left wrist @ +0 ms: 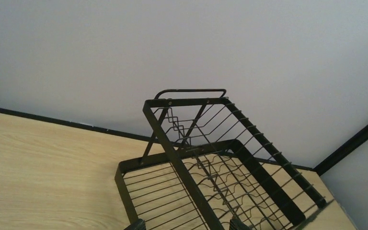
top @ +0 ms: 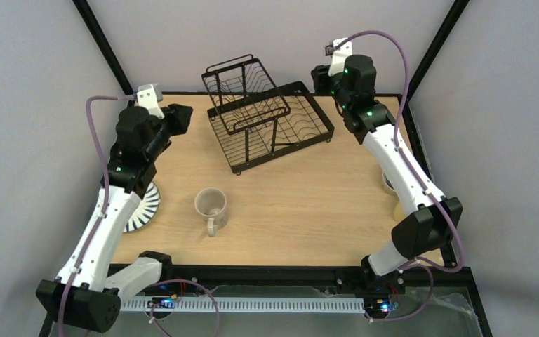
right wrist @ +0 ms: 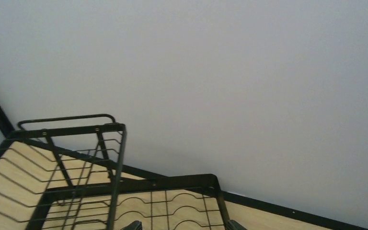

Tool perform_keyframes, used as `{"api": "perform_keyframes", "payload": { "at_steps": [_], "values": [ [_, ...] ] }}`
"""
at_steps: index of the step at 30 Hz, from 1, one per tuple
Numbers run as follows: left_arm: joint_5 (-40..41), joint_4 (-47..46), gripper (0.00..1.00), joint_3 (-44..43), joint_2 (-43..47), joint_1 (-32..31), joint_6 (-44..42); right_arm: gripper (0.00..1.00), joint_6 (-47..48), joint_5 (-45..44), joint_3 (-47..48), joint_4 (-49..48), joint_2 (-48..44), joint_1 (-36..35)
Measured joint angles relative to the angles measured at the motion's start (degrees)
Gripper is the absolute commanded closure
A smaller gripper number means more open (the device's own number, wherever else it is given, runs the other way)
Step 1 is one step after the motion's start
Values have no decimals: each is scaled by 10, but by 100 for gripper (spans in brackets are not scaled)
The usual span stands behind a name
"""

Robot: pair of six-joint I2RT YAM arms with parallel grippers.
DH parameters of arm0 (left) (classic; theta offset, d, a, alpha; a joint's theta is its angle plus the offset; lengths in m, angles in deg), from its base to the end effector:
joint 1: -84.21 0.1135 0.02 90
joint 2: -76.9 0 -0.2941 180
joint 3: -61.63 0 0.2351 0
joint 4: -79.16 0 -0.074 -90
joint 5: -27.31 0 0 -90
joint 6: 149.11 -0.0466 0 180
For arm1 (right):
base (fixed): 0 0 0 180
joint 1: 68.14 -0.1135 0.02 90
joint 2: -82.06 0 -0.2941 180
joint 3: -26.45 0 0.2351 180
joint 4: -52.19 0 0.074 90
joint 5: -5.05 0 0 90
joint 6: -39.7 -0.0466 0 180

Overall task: Load the mixed dishes into the dish rack
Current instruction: Move the dish rack to the center of the board.

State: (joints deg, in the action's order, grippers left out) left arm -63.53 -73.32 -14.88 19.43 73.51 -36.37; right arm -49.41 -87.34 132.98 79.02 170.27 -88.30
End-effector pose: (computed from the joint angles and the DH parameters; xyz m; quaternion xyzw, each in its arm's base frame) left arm 0.1997 -0.0384 0.4204 -0.0747 0.7538 -0.1931 0.6237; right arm 0.3323 0.1199 0.4635 -0.1250 0.7472 0.0936 0.6460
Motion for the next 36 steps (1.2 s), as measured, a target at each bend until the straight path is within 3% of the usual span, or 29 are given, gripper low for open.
{"api": "perform_keyframes", "payload": {
  "at_steps": [5,9,18,22,27,36],
  "values": [
    [19,15,1,-38,-49,-12,3,0,-8,-31,15,9,33,3],
    [25,23,1,-58,-75,-17,8,0,-28,4,25,31,78,21],
    [23,24,1,-101,-147,-17,10,3,-71,49,200,135,246,89],
    [19,25,1,-113,-174,-17,15,13,-63,42,217,161,276,86],
    [17,24,1,-125,-200,-17,29,17,-61,37,229,182,326,83],
    [7,22,1,-128,-221,-24,50,18,-63,-23,260,219,426,84]
  ]
}}
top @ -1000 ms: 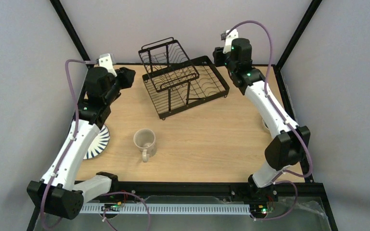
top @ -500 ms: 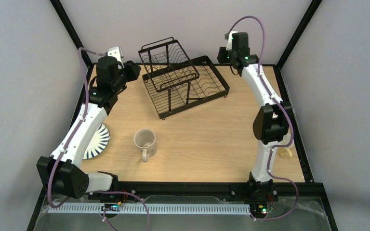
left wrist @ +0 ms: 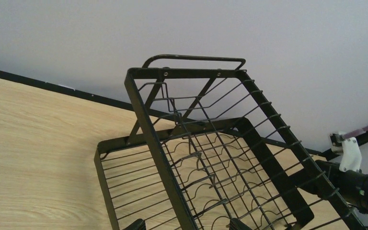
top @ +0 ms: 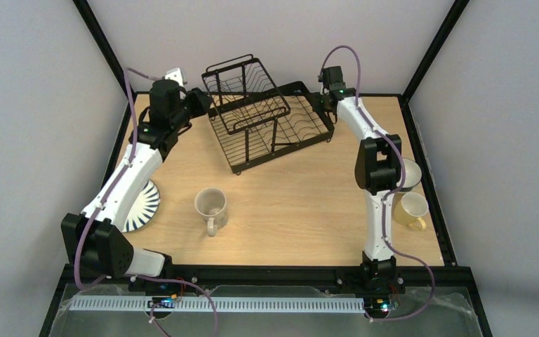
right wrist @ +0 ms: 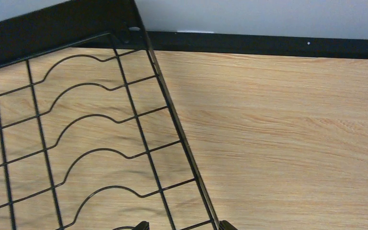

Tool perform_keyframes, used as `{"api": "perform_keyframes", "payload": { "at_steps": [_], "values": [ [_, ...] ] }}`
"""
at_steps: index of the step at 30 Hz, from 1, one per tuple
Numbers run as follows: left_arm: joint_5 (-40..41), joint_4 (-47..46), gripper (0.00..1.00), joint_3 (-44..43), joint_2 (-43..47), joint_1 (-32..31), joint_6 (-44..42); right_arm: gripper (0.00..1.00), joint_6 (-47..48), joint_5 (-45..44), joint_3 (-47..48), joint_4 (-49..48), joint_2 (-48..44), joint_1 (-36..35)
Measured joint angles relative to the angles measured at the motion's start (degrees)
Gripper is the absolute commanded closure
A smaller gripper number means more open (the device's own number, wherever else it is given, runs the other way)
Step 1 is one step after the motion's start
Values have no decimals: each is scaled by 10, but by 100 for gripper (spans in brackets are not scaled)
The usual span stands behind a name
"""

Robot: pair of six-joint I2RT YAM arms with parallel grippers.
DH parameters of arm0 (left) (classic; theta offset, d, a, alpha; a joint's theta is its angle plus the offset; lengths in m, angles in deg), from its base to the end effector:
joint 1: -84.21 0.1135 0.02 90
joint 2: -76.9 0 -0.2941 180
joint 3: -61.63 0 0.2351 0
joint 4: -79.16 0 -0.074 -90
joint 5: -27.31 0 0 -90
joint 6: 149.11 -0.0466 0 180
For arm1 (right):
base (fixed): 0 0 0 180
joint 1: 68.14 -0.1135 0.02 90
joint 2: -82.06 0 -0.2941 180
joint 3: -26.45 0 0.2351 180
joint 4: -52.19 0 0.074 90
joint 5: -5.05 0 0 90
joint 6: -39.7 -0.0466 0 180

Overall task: Load the mixed dishes into the dish rack
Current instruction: Move the dish rack to the center of the board.

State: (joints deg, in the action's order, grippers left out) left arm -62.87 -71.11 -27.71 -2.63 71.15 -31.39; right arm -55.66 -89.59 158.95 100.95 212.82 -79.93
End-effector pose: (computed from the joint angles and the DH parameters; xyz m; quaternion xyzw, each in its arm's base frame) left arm 0.3035 -0.0706 0.4017 -0.1036 0.8122 -0.2012 0.5377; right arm 0.5187 0.1044 0.2553 -0.0373 0.9291 0.0173 0.3676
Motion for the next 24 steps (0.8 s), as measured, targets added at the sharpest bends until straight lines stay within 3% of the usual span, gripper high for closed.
{"api": "perform_keyframes", "payload": {
  "at_steps": [24],
  "values": [
    [-22,-14,1,-7,-44,-8,15,18,-1,-2,82,20,94,23]
  ]
}}
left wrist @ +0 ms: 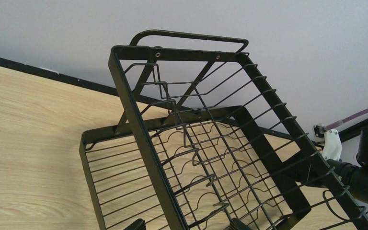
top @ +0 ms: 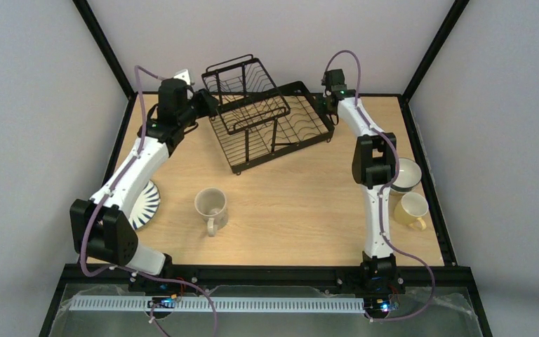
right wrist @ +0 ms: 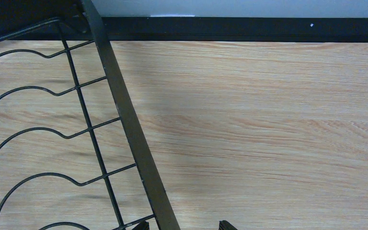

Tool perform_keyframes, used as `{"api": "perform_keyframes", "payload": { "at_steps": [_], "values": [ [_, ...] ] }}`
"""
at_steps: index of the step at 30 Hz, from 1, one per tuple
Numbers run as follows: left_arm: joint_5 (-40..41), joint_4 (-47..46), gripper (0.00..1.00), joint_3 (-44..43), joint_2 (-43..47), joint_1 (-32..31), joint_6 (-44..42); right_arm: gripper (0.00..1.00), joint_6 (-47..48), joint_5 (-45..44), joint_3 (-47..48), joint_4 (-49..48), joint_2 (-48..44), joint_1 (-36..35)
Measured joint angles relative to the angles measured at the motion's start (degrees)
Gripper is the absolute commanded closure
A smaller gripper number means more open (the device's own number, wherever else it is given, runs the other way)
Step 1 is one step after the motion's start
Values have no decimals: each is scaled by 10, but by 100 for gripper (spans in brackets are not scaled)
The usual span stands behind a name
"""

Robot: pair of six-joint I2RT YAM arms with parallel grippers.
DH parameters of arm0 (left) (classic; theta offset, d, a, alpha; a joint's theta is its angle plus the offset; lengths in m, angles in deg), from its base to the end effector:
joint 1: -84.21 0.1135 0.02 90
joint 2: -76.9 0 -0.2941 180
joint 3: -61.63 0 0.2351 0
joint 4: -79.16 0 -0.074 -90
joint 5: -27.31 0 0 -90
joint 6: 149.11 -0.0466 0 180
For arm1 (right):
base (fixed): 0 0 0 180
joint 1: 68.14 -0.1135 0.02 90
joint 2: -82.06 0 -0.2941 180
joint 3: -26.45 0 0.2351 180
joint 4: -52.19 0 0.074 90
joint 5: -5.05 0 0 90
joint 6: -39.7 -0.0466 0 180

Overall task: Load the mixed dishes into the dish rack
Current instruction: Move the dish rack to the center of the board.

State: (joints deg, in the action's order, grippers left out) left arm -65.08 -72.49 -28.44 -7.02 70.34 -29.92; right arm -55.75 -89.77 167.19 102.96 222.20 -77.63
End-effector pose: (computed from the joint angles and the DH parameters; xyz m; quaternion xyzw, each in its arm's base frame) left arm 0.3240 -0.0820 0.3856 -0.0991 0.8240 -0.2207 0.5124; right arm 0.5510 0.0881 0.2120 -0.0188 0.9393 0.0050 0.3426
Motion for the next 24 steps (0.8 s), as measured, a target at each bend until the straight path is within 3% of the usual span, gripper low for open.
{"api": "perform_keyframes", "payload": {
  "at_steps": [3,7,14,18,24],
  "values": [
    [-2,-3,1,-3,-8,0,0,26,0,5,2,1,2,0],
    [-4,-7,1,-9,-12,0,0,59,0,9,12,1,8,0],
    [-6,-11,1,-12,-28,0,5,96,17,22,15,8,23,1],
    [-6,-10,1,-17,-40,0,9,100,52,47,18,25,23,3],
    [-5,6,1,-36,-44,0,21,100,24,40,18,30,25,0]
  ]
}}
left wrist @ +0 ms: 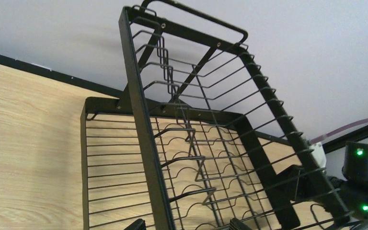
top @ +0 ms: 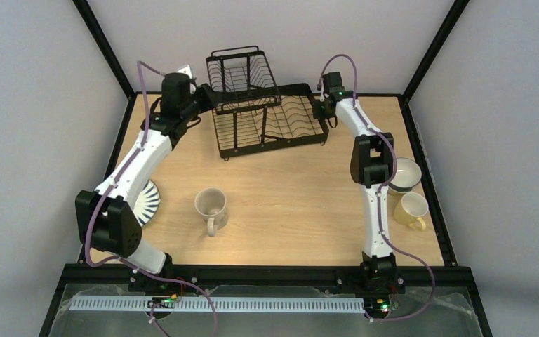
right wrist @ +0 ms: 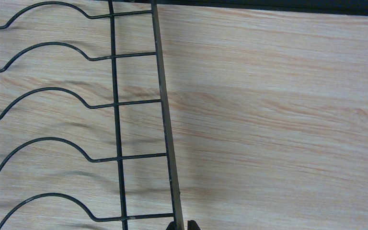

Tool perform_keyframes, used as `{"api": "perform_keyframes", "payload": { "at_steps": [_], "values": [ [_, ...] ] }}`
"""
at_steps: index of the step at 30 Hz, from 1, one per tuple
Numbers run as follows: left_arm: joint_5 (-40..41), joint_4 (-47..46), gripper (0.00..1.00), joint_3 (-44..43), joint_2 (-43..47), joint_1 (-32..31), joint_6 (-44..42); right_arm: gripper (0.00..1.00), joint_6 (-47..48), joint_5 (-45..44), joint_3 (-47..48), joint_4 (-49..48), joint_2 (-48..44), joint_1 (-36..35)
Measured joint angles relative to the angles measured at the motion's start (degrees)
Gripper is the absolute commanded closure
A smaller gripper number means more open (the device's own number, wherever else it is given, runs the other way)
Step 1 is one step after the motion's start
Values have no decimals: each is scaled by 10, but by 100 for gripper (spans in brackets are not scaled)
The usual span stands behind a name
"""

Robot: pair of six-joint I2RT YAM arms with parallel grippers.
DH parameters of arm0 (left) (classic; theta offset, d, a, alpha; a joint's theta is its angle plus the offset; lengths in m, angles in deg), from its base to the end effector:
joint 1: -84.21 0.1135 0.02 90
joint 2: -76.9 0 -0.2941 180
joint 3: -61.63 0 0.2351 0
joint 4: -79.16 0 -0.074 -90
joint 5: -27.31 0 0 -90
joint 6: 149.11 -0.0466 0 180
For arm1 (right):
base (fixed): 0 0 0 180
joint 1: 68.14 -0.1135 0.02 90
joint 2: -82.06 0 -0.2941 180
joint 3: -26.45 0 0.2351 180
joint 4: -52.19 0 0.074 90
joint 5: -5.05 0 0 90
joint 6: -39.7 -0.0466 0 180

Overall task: Load the mixed dishes into the dish rack
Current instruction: Move the dish rack to the center of the board.

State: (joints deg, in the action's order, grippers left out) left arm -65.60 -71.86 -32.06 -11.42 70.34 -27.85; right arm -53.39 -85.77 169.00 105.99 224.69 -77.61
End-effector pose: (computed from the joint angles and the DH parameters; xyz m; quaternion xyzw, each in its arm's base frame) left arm 0.3450 -0.0876 0.3812 -0.1127 0.8290 -0.2296 0.4973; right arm 0.5524 0.0915 0.1943 -0.0507 0.9494 0.0271 0.3089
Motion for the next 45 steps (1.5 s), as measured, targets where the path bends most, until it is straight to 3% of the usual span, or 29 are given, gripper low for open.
{"api": "perform_keyframes", "payload": {
  "at_steps": [9,15,24,36,45],
  "values": [
    [4,16,1,-20,2,0,14,100,-33,-4,-5,19,-5,0],
    [5,36,1,-19,12,0,15,100,-54,-20,-83,-18,-57,-3],
    [4,42,1,8,65,0,15,100,-78,-50,-140,14,-103,-6],
    [-1,46,1,32,83,0,31,100,-172,-84,-310,20,-220,-18],
    [-19,37,1,66,85,0,54,100,-335,-104,-502,7,-354,-38]
  ]
}}
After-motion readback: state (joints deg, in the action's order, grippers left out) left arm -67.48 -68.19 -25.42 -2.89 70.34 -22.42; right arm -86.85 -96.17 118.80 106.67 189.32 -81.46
